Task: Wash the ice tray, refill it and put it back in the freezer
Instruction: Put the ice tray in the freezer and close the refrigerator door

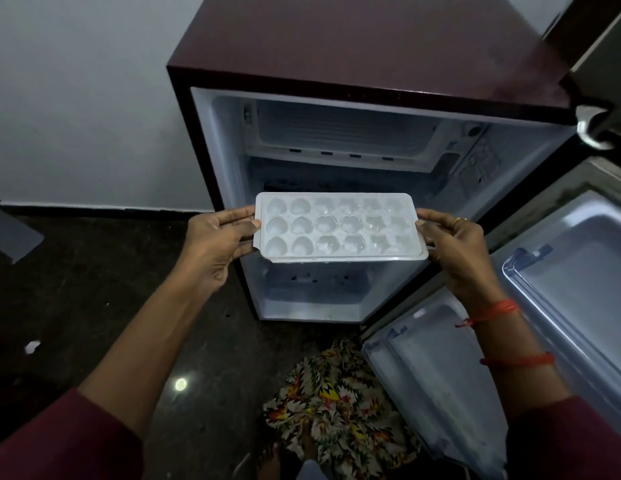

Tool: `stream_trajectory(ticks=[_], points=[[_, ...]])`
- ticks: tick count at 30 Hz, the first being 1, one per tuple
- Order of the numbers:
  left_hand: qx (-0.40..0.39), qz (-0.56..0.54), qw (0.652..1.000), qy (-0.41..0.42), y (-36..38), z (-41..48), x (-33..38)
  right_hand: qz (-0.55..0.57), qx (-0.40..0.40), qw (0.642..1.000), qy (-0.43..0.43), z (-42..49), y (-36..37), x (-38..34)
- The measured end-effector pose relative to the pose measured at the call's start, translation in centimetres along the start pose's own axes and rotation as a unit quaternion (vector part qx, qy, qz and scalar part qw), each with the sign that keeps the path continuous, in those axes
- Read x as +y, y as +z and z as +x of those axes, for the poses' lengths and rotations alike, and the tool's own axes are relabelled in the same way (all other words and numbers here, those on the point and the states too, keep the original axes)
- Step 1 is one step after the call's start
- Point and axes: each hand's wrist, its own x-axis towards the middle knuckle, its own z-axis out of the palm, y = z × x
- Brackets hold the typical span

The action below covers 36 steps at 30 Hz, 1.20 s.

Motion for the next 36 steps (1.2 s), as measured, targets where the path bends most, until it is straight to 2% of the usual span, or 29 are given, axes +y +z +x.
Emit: stream_trajectory(ticks=[12,24,36], points=[[-0.007,0.003,0.999,0.045,5.3,4.7,2.1,0.07,0.054,0.996,-0.014,5.3,-1.3,-0.9],[-0.004,-0.015,0.998,0.06,7.2,12.1,3.2,0.176,0.029,0.984,0.005,11.0,1.0,-1.1],[-0.025,0.004,0.998,0.059,9.4,17.6,3.8,0.173,0.02,0.985,-0.016,15.8,2.2,-0.5]])
